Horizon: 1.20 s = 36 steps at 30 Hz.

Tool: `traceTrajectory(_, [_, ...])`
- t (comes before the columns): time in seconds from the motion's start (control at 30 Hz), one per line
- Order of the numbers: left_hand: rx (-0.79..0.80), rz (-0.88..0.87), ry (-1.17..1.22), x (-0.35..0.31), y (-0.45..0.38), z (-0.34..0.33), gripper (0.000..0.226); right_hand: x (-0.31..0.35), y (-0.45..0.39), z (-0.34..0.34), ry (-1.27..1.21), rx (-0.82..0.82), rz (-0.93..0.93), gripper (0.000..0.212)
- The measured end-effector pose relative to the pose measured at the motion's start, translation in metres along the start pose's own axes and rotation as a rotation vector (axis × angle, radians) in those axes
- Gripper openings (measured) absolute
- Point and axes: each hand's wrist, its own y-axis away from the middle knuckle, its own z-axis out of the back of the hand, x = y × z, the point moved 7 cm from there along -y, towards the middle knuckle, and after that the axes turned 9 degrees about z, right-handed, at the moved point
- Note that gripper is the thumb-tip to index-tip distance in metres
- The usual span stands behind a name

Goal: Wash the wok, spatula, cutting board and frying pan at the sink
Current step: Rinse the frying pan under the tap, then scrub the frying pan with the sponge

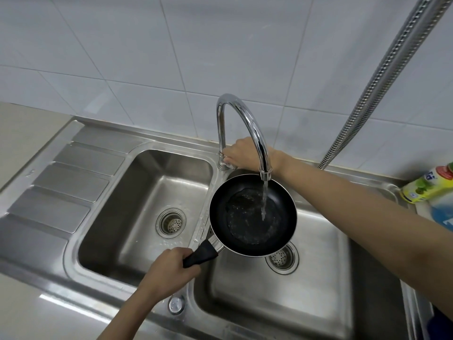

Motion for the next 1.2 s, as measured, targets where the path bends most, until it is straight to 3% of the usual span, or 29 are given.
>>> traceTrajectory(0.1, [-0.007, -0.004, 0.005, 0.002, -0.001, 0.003, 0.027, -0.014, -0.005, -0.016, -0.043, -0.034, -0.027, 0.025])
traceTrajectory(0.3, [-0.012, -0.008, 0.001, 0.003, 0.006, 0.004, 0.029, -0.035, 0.019, -0.019, -0.422, -0.174, -0.223, 0.042])
traceTrajectory(0.4, [-0.018, -0.002, -0.001, -0.001, 0.012, 0.008, 0.030, -0.029, 0.047, -0.020, -0.592, -0.240, -0.348, 0.034])
traceTrajectory(0.53, [-0.006, -0.012, 0.006, -0.012, 0.023, 0.008, 0.028, -0.010, 0.147, -0.009, -0.899, -0.670, -0.624, 0.026])
traceTrajectory(0.6, [0.010, -0.028, 0.018, -0.023, 0.028, 0.002, 0.027, 0.008, 0.210, -0.017, -1.001, -0.796, -0.720, 0.024])
traceTrajectory(0.8, [0.117, -0.077, 0.032, -0.062, 0.035, -0.027, 0.023, 0.009, 0.382, -0.085, -0.638, -0.685, -1.125, 0.005])
traceTrajectory(0.93, [0.191, -0.076, 0.088, -0.095, 0.034, -0.048, 0.021, -0.009, 0.454, -0.096, -0.348, -0.458, -1.410, 0.020])
traceTrajectory(1.1, [0.243, -0.060, 0.112, -0.126, 0.038, -0.075, 0.022, -0.030, 0.486, -0.130, -0.590, -0.166, -1.553, 0.068])
traceTrajectory(1.2, [0.270, -0.069, 0.098, -0.135, 0.037, -0.084, 0.024, -0.041, 0.488, -0.150, -0.612, -0.032, -1.554, 0.074])
